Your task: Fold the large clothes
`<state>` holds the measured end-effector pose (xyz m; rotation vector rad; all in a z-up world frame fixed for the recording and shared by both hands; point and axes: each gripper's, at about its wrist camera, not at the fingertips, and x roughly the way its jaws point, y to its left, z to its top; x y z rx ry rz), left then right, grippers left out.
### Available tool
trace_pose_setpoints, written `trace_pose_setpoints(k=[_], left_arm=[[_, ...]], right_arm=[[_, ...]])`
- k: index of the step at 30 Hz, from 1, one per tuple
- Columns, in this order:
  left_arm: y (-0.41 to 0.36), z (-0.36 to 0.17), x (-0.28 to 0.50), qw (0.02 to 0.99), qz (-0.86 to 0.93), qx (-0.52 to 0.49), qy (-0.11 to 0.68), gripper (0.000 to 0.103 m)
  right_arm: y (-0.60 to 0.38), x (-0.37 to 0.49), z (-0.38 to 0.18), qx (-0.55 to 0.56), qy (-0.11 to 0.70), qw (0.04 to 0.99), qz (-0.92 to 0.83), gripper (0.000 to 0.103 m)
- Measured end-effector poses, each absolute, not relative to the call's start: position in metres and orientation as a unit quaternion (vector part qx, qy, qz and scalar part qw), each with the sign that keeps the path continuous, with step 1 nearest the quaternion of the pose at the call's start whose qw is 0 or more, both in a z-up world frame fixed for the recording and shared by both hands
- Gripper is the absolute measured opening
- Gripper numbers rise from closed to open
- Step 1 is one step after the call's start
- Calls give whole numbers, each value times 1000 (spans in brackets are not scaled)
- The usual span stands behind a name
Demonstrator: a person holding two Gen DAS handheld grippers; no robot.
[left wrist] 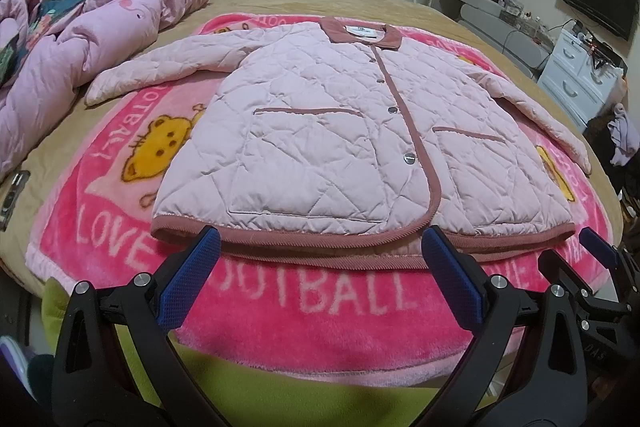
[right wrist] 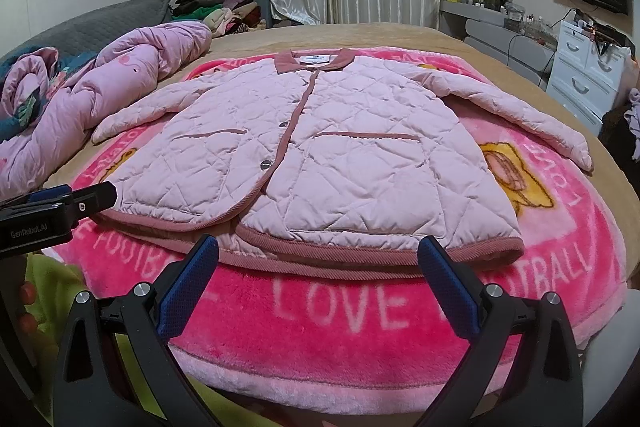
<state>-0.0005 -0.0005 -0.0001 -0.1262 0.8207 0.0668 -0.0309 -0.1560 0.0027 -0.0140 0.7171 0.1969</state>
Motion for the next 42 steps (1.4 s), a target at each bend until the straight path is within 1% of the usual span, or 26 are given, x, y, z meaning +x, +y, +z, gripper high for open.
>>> trace_pose_setpoints(k=[2, 6, 17, 22, 42], left_arm=[[4, 10, 1, 914, 33, -62, 399, 94], [4, 11, 1, 914, 31, -61, 400, 94], [5, 3, 9, 913, 31, -61, 402, 94], [12, -1, 29, 909, 39, -63, 410, 94], [12, 8, 90, 905, 49, -59, 418, 94]], right_arm=[[-155, -31, 2, -7, 351, 931, 97, 99], [-154, -30, 1, -6, 353, 930, 98, 99], [-150, -14, -7, 0, 367, 923, 114, 99], [-152, -1, -5, 14, 378, 918, 121, 99], [-165, 76, 8, 30, 381, 918, 103, 99]])
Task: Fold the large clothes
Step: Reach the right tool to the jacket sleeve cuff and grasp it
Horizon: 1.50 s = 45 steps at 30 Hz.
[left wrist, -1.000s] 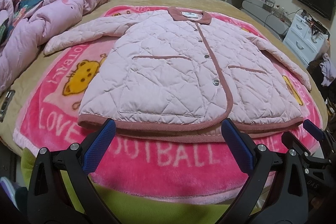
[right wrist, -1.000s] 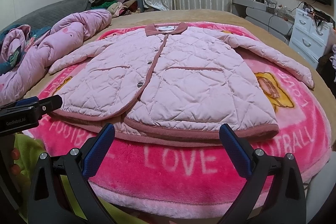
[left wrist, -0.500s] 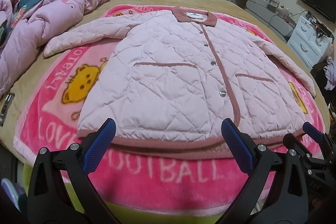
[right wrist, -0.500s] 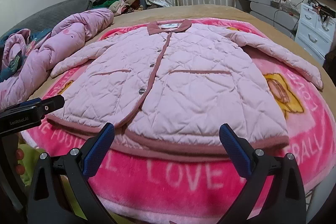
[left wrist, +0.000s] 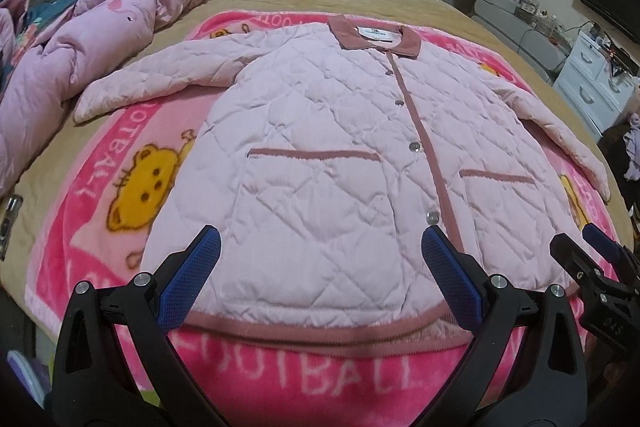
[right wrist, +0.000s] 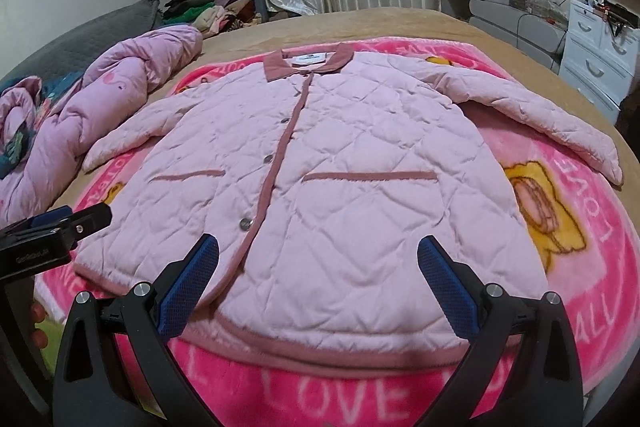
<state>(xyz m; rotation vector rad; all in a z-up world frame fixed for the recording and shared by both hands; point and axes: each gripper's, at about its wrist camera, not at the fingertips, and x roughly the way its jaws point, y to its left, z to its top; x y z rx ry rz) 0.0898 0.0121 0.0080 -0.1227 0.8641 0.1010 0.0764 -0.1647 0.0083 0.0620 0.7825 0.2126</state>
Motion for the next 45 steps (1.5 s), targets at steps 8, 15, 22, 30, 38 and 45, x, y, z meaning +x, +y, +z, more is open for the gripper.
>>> trace_pose_setpoints(k=[8, 15, 22, 30, 38, 45], left_arm=[[8, 4, 117, 901, 49, -58, 427, 94], [12, 0, 144, 897, 52, -65, 435, 94], [9, 4, 174, 896, 53, -59, 437, 94], [4, 4, 208, 891, 48, -62, 447, 94], [-8, -4, 230, 884, 37, -64, 461, 94], [-21, -10, 245, 881, 35, -58, 469, 94]], right_arm=[[-172, 113, 8, 40, 393, 914, 96, 99], [-186, 153, 12, 58, 394, 913, 82, 99], [-210, 195, 15, 81, 395, 913, 53, 99], [-250, 237, 10, 117, 402, 908, 8, 99], [-291, 259, -1, 153, 408, 899, -34, 99], [-337, 274, -13, 199, 405, 889, -75, 99]])
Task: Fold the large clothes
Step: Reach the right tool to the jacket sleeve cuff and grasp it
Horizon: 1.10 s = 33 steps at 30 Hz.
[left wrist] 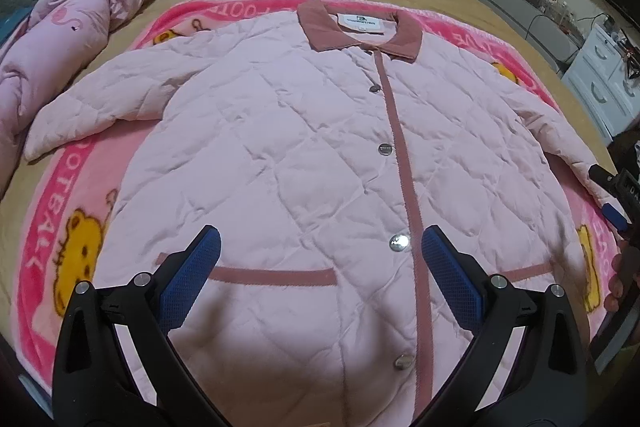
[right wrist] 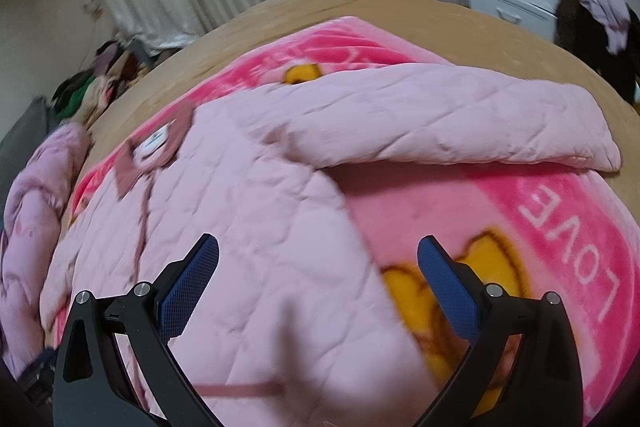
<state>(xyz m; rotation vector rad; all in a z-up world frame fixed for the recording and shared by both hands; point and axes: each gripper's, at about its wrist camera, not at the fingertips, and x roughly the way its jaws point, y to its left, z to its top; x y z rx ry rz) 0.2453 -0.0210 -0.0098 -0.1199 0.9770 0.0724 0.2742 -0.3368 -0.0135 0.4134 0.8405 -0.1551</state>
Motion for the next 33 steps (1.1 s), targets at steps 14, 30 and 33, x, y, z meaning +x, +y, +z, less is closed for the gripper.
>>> trace_pose_setpoints(k=[14, 30, 33], left_arm=[[-43, -17, 286, 876, 27, -39, 480, 94], [-57, -14, 325, 875, 22, -6, 483, 94], [-51, -13, 328, 873, 24, -12, 487, 94]], right_arm=[[-436, 302, -50, 320, 387, 847, -176, 99], [-535, 313, -95, 496, 312, 778, -225, 99], [-542, 315, -97, 500, 302, 778, -232, 92]])
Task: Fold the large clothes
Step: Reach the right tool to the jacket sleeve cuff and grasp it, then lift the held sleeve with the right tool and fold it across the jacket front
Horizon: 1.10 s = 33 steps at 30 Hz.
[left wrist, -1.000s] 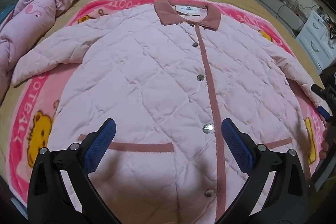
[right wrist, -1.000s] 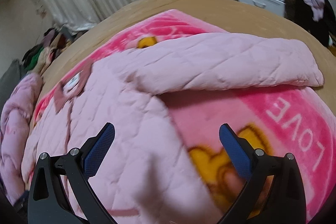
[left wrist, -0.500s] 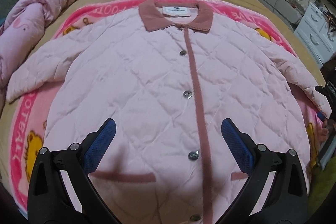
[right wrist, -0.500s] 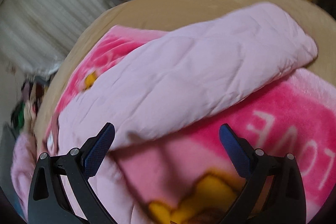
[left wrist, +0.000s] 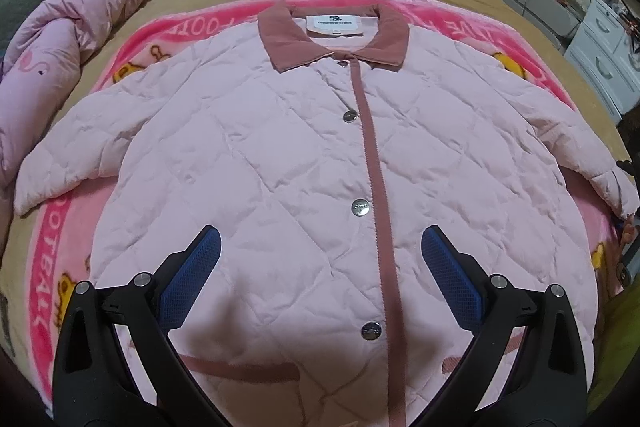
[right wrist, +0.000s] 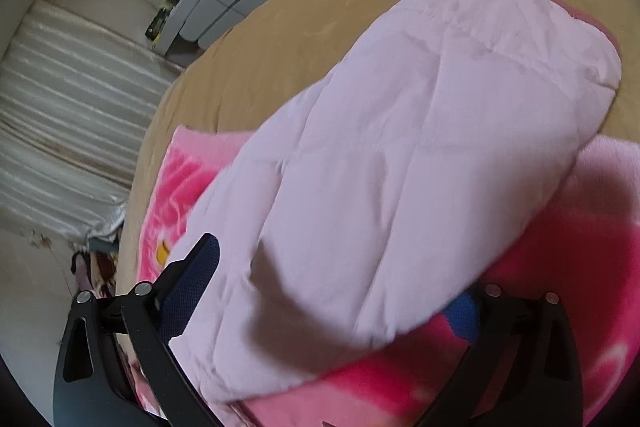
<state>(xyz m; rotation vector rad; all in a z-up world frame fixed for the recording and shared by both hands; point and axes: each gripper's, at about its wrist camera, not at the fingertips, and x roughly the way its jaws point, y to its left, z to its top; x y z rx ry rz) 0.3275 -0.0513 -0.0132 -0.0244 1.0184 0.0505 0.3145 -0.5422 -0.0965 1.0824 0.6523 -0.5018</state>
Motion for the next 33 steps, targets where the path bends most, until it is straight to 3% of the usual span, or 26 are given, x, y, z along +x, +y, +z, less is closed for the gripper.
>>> trace_pose_setpoints(k=[2, 4, 6, 7, 10, 21, 33], left_arm=[[-48, -11, 328, 873, 28, -13, 487, 94], [-45, -9, 328, 874, 30, -17, 486, 94], [-40, -6, 327, 874, 34, -18, 484, 94], [-37, -5, 327, 875, 37, -17, 483, 94], [-30, -2, 327, 875, 40, -19, 482, 94], [1, 22, 332, 884, 54, -38, 464, 94], [44, 39, 329, 890, 71, -56, 447, 94]], right_arm=[[-545, 310, -98, 506, 291, 777, -236, 84], [-545, 309, -99, 506, 288, 776, -244, 69], [-546, 306, -93, 501, 270, 786, -241, 51], [-545, 308, -88, 496, 263, 794, -234, 32], [-547, 315, -67, 473, 249, 816, -220, 25], [-486, 352, 45, 315, 211, 913, -149, 20], [-356, 388, 126, 152, 187, 970, -45, 19]])
